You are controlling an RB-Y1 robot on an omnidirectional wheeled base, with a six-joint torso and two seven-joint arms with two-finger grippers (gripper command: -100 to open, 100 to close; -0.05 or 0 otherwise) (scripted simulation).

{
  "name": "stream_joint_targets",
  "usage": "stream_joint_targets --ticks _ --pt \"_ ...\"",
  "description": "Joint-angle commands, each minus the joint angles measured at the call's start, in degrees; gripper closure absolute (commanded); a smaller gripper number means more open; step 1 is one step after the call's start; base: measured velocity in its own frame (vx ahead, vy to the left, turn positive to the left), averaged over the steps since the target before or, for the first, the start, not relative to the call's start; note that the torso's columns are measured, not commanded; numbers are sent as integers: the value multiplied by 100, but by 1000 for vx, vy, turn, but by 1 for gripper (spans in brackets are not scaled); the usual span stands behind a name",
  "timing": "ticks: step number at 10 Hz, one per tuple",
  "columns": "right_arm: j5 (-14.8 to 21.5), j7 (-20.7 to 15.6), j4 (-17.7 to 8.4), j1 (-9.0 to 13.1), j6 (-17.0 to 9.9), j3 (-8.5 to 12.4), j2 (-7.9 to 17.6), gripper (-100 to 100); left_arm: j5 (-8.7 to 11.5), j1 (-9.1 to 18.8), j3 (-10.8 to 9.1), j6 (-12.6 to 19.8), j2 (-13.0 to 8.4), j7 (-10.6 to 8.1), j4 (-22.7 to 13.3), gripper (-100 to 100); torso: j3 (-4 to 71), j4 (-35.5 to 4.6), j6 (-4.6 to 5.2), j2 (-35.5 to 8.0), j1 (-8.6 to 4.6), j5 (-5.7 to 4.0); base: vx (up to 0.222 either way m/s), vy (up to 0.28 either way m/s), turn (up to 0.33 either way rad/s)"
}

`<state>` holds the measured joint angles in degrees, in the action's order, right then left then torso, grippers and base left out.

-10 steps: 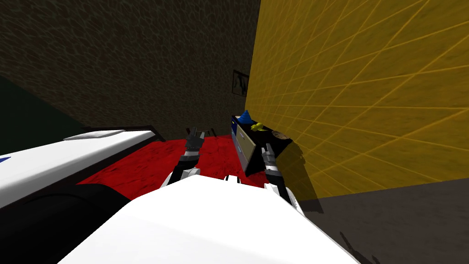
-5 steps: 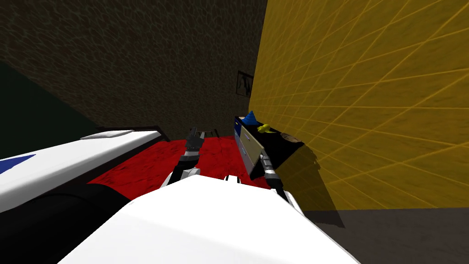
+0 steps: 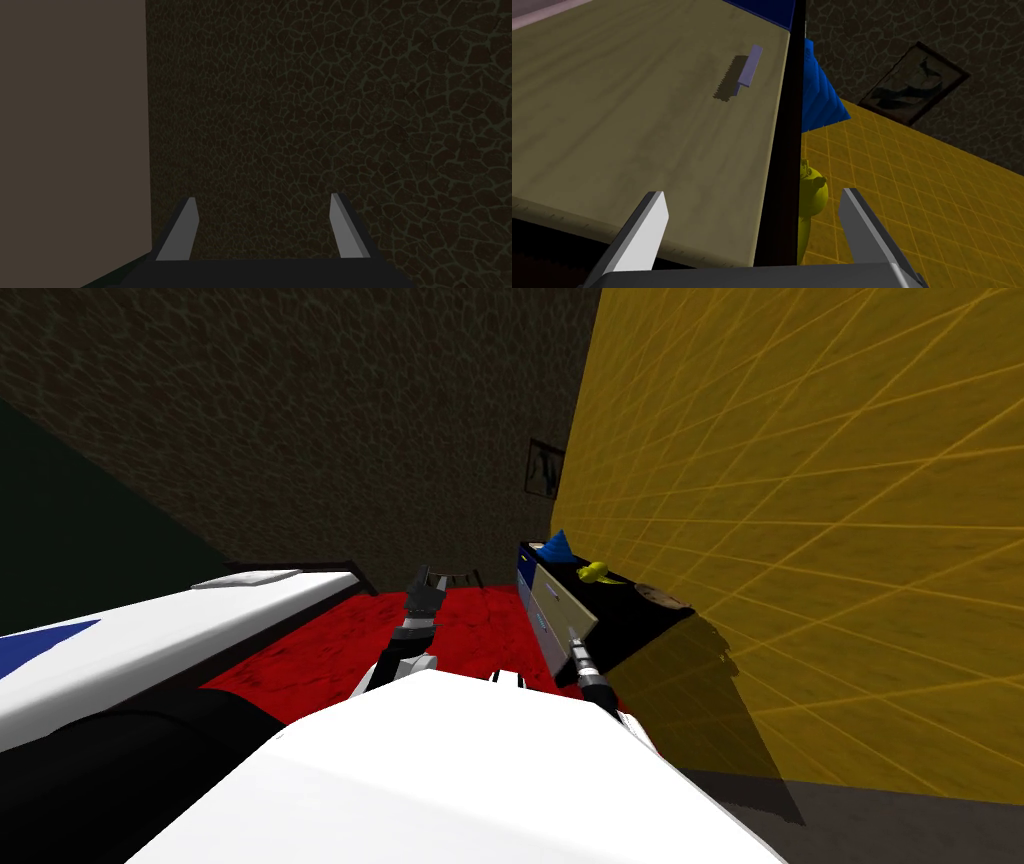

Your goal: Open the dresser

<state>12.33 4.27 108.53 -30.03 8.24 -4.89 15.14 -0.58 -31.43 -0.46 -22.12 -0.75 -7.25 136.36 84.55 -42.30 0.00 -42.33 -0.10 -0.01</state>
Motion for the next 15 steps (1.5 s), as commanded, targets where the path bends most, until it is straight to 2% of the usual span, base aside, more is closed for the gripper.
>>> stream_joint_targets --ticks 1,2,3,4,5,6,7,8,9,10,11,12,13,14,15 --pt "391 -21 -454 -5 -466 -41 202 -100 0 0 0 0 0 0 0 0 6 3 -2 12 17 2 110 256 105" --pt "391 -21 -553 -5 -572 -41 202 -100 0 -1 1 0 1 0 0 0 12 6 0 20 47 11 98 206 31" --pt "391 -21 -553 -5 -576 -41 202 -100 0 -1 1 0 1 0 1 0 8 4 1 10 17 7 34 84 -7" --pt "579 -38 -795 -30 -777 -60 303 -100 0 0 0 0 0 0 0 0 -7 -3 1 -13 -28 -8 40 107 82" --pt "579 -38 -795 -30 -838 -60 303 -100 0 0 0 0 0 0 0 0 -9 -3 0 -11 -12 -8 45 106 39" --pt "768 -57 -1037 -52 -1015 -77 407 -100 0 0 0 0 0 0 0 0 -2 -1 0 -3 1 -1 75 128 71" --pt "948 -76 -1169 -68 -1244 -91 517 -100 0 0 0 0 0 0 0 0 7 4 -1 13 18 3 123 245 128" --pt "957 -76 -1281 -68 -1360 -91 517 -100 0 -1 1 0 1 0 0 0 15 8 -1 26 52 12 103 214 36" --pt "1147 -97 -1503 -78 -1513 -102 630 -100 0 -1 1 0 1 0 1 0 9 5 2 12 29 9 104 213 64" --pt "1147 -97 -1525 -78 -1618 -102 630 -100 0 -1 1 0 1 0 0 0 3 1 -1 5 13 3 83 133 39" --pt "1336 -120 -1746 -80 -1796 -108 747 -100 0 0 0 0 0 0 1 0 -3 -1 0 -5 -21 -6 86 103 74" --pt "1336 -120 -1769 -80 -1872 -108 747 -100 0 0 0 0 0 0 0 0 -3 -1 -1 -3 -20 -8 71 86 39" --pt "1523 -145 -2008 -75 -2048 -110 866 -100 0 0 -1 0 -1 0 0 0 -3 -1 1 -4 -10 -4 94 117 72" --pt "1523 -145 -2012 -75 -2121 -110 866 -100 0 0 0 0 0 0 0 0 3 2 -1 7 15 2 108 119 42" --pt "1707 -170 -2252 -62 -2358 -108 989 -100 0 -1 0 0 0 0 0 0 7 4 0 12 19 4 120 113 70"
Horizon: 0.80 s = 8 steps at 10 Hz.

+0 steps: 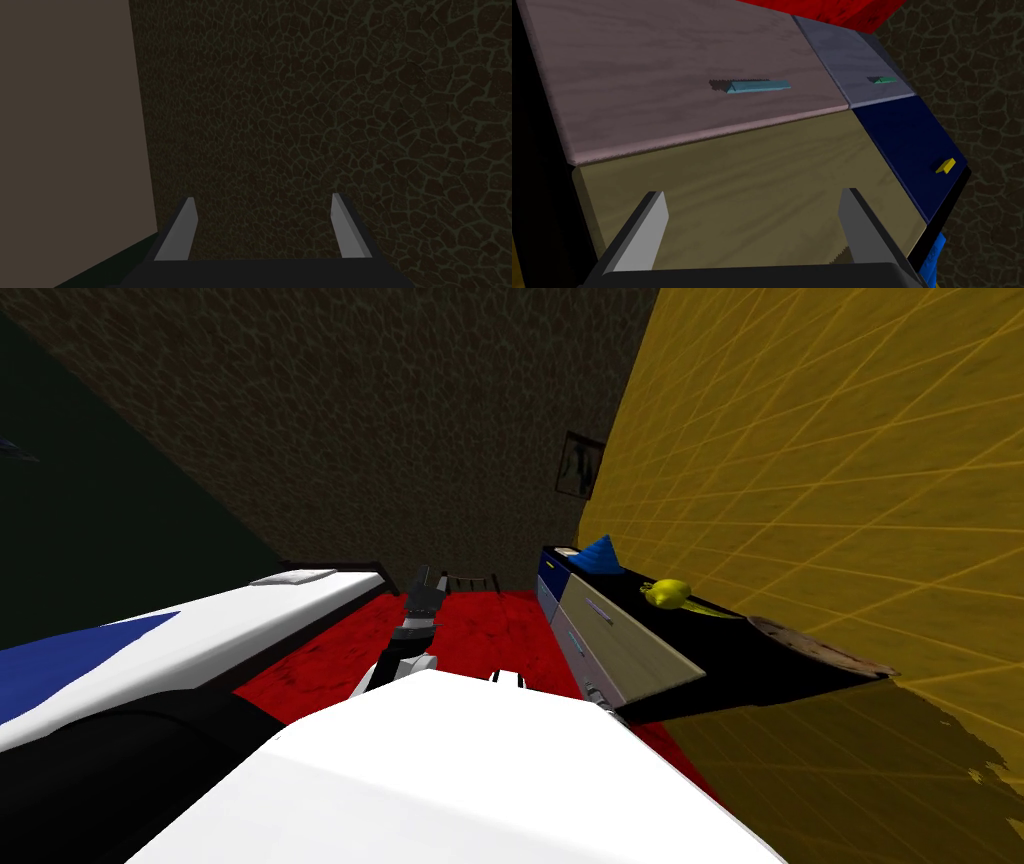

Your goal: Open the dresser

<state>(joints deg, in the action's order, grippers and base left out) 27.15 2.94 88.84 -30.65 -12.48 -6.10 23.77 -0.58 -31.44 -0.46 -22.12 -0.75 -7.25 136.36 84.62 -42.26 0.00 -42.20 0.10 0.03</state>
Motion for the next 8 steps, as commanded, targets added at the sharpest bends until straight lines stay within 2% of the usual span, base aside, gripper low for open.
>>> stream_joint_targets --ticks 1,3,4,5,6,7,8 --pt "225 -37 -284 0 -291 12 126 -100 0 0 0 0 0 0 0 0 1 0 0 0 -5 -1 83 97 43" --pt "562 -93 -711 51 -704 30 383 -100 0 0 0 0 0 0 0 0 -7 -4 -1 -10 -9 -3 133 154 103" --pt "584 -93 -757 51 -753 30 383 -100 0 0 1 0 1 0 0 0 4 1 0 8 16 3 125 165 25" --pt "758 -123 -930 88 -972 46 516 -100 0 0 0 0 0 0 1 0 -3 -1 3 -8 -2 2 126 121 48" --pt "758 -123 -988 88 -972 46 516 -100 0 0 0 0 0 0 0 0 -6 -3 -1 -9 -22 -6 96 71 46" --pt "927 -154 -1164 132 -1183 65 650 -100 0 0 -1 0 0 0 0 0 -12 -5 1 -21 -36 -11 104 95 69" --pt "927 -154 -1214 132 -1183 65 650 -100 0 0 0 0 0 0 0 0 -10 -5 0 -14 -17 -7 84 67 33"
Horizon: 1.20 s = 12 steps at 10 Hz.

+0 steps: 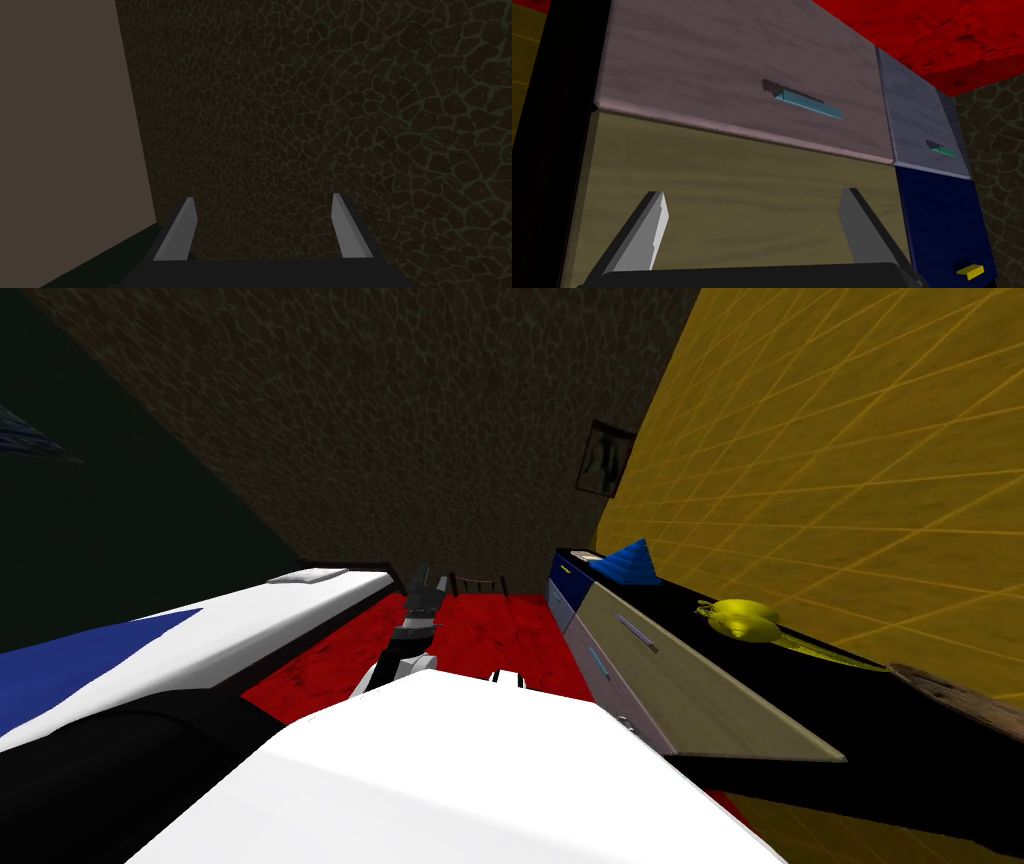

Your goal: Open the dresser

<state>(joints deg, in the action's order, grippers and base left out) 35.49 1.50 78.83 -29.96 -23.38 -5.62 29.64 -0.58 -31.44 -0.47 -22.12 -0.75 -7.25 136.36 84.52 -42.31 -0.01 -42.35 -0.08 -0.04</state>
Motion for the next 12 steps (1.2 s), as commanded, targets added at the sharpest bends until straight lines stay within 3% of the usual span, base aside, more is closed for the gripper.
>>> stream_joint_targets --ticks 1,2,3,4,7,10,12 --pt "257 -43 -361 112 -295 40 196 -100 0 0 0 0 0 0 0 0 0 1 2 -3 0 2 105 66 63" --pt "257 -43 -433 112 -295 40 196 -100 0 0 0 0 0 0 0 0 6 3 -1 10 6 3 104 56 41" --pt "417 -75 -647 167 -488 66 330 -100 0 0 0 0 0 0 0 0 8 4 2 9 5 3 106 74 61" --pt "417 -75 -647 167 -488 66 330 -100 0 0 0 0 0 0 0 0 7 4 1 9 13 5 94 62 31" --pt "721 -140 -1052 285 -848 123 601 -100 0 0 -1 0 0 0 0 0 3 2 1 3 2 1 98 48 55" --pt "865 -171 -1242 348 -1017 153 737 -100 0 0 0 0 0 0 0 0 6 3 0 8 14 6 99 56 41" --pt "1139 -230 -1592 472 -1331 214 997 -100 0 0 0 0 0 0 0 0 7 3 0 10 9 5 138 65 71"
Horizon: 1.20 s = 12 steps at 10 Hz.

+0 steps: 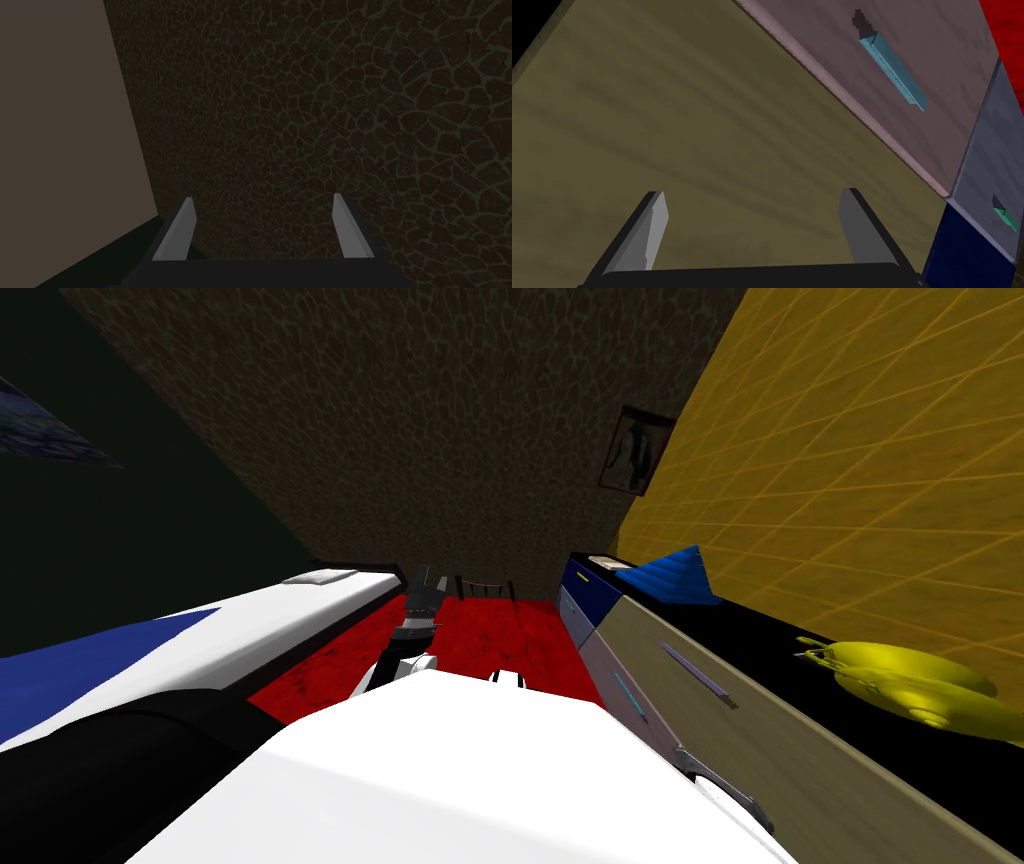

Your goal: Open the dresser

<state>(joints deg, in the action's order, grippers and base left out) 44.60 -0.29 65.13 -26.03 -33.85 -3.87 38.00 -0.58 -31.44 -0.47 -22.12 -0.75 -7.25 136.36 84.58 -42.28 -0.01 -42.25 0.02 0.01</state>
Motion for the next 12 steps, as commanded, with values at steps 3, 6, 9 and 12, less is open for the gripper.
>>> stream_joint_targets --ticks 3,6,9,12 --pt "478 -104 -529 194 -567 95 405 -100 0 0 0 0 0 0 0 0 -7 -3 2 -12 -8 -3 121 39 51" --pt "697 -148 -787 292 -814 145 620 -100 0 0 0 0 0 0 0 0 -7 -3 0 -12 -3 -1 100 41 46" --pt "951 -197 -1070 397 -1098 200 879 -100 0 0 0 0 0 0 0 0 3 2 1 3 3 1 131 48 59" --pt "1056 -215 -1182 436 -1217 221 998 -100 0 1 -1 0 0 0 0 0 -19 -8 4 -31 -12 -5 49 18 15"
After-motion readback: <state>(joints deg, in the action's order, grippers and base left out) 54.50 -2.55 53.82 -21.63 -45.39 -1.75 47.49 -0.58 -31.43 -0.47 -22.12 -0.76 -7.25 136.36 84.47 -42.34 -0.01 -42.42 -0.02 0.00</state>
